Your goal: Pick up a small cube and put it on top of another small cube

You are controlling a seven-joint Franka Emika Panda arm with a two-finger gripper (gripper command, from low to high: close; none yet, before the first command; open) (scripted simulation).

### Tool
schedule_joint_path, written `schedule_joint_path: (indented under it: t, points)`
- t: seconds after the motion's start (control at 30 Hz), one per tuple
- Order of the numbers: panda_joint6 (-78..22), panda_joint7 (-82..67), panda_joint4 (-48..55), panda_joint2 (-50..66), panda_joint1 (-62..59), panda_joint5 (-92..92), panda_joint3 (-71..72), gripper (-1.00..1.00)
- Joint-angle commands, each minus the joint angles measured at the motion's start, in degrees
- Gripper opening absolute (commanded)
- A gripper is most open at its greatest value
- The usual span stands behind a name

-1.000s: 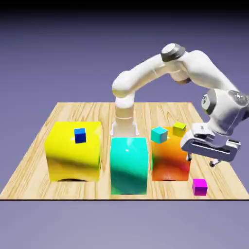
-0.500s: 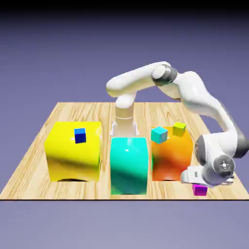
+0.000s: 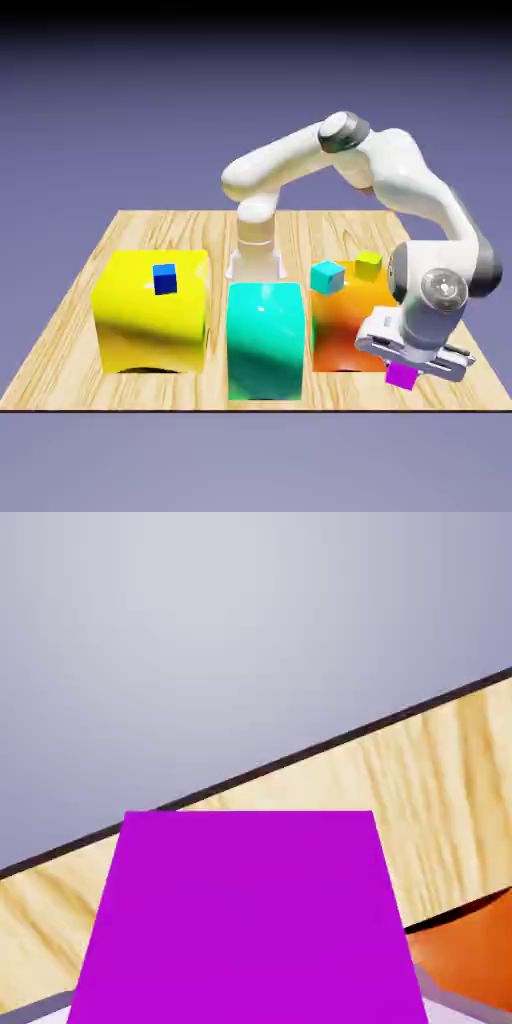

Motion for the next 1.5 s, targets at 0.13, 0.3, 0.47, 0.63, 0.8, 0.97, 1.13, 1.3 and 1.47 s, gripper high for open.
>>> schedule_joint_path:
  t: [0.13, 0.3, 0.47, 0.63, 0.8, 0.97, 1.13, 1.3, 1.47]
  points:
    - [6.19, 9.17, -8.55, 2.54, 6.83, 0.94, -10.38, -1.0]
    - [12.42, 18.34, -17.1, 5.07, 13.66, 2.0, -20.77, -1.0]
    - [18.64, 27.51, -25.66, 7.61, 20.49, 3.05, -31.15, -1.0]
    - [24.86, 36.68, -34.21, 10.15, 27.32, 4.1, -41.53, -1.0]
    - [31.08, 45.85, -42.76, 12.68, 34.14, 5.15, -51.91, -1.0]
    - [37.31, 55.03, -51.31, 15.22, 40.97, 6.21, -62.3, -1.0]
    - [43.53, 64.2, -59.86, 17.75, 47.8, 7.26, -72.68, -1.0]
    - [49.75, 73.37, -68.41, 20.29, 54.63, 8.31, -83.06, -1.0]
    - [55.75, 80.62, -74.56, 22.81, 62.52, 7.65, -93.11, -1.0]
